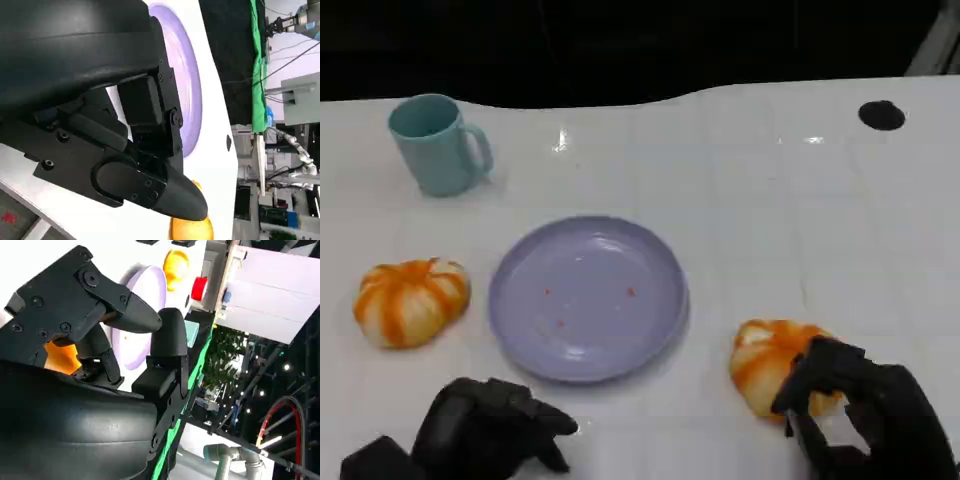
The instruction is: Grasp the bread from the table and place it into the plate.
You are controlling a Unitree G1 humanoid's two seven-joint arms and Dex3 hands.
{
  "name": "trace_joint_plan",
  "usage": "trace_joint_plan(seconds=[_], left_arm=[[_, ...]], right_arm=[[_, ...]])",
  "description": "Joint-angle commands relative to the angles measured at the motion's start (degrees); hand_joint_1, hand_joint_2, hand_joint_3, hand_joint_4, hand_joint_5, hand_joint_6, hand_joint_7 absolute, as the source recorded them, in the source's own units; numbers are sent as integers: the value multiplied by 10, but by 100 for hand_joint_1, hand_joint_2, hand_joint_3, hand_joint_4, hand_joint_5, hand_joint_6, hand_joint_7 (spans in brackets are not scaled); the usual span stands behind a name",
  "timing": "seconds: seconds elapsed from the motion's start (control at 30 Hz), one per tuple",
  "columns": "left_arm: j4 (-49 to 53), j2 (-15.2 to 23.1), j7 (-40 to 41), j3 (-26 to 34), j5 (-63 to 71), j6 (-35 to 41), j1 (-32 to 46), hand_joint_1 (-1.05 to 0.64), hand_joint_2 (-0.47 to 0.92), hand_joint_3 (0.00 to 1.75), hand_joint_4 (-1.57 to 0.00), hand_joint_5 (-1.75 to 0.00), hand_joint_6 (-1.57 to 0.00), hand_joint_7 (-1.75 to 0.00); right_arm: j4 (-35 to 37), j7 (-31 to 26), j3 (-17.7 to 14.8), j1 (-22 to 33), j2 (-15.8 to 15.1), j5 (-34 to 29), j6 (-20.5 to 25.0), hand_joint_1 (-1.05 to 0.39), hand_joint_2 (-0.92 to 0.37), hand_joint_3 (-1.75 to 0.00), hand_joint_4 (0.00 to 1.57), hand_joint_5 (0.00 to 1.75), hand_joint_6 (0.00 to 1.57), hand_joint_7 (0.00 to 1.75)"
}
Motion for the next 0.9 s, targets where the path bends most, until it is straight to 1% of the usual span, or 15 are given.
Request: trace_joint_plan(seconds=[0.03,0.4,0.5,0.7,0.73,0.8,0.83,0.87,0.9], left_arm=[[6,11,-6,3,-3,-5,2,-105,92,8,-135,-90,-156,-23],[1,11,-1,2,-1,1,4,-105,92,8,-135,-91,-156,-23],[2,12,5,1,5,-3,4,-105,92,8,-135,-91,-157,-23],[4,10,-3,4,-4,3,2,-105,92,8,-135,-92,-157,-23],[5,9,-4,5,-7,4,1,-105,92,7,-135,-92,-157,-23],[7,9,-5,6,-8,4,-1,-105,92,6,-135,-92,-157,-23],[8,10,-5,7,-9,4,-1,-105,92,6,-135,-92,-157,-23],[8,10,-6,7,-10,4,-1,-105,92,6,-135,-92,-157,-23],[9,10,-9,8,-12,5,-2,-105,92,6,-135,-92,-157,-23]], right_arm=[[8,2,-6,-4,-1,7,-6,-34,-35,-130,81,175,82,139],[10,6,-6,-5,0,12,-6,-33,-36,-129,81,175,83,137],[14,3,-7,-7,0,5,-16,-33,-36,-129,81,175,83,137],[5,2,-7,-5,2,10,-9,-33,-35,-129,80,173,84,138],[1,3,-7,-6,0,9,-9,-32,-34,-130,80,172,83,137],[-10,-3,-9,-7,-3,1,-11,-30,-33,-131,78,165,80,128],[-18,-9,-11,-8,-6,-9,-12,-30,-35,-128,76,161,80,123],[-26,-13,-13,-8,-10,-18,-12,-32,-41,-118,75,158,79,117],[-38,-18,-14,-8,-14,-27,-8,-35,-52,-99,72,155,77,112]])
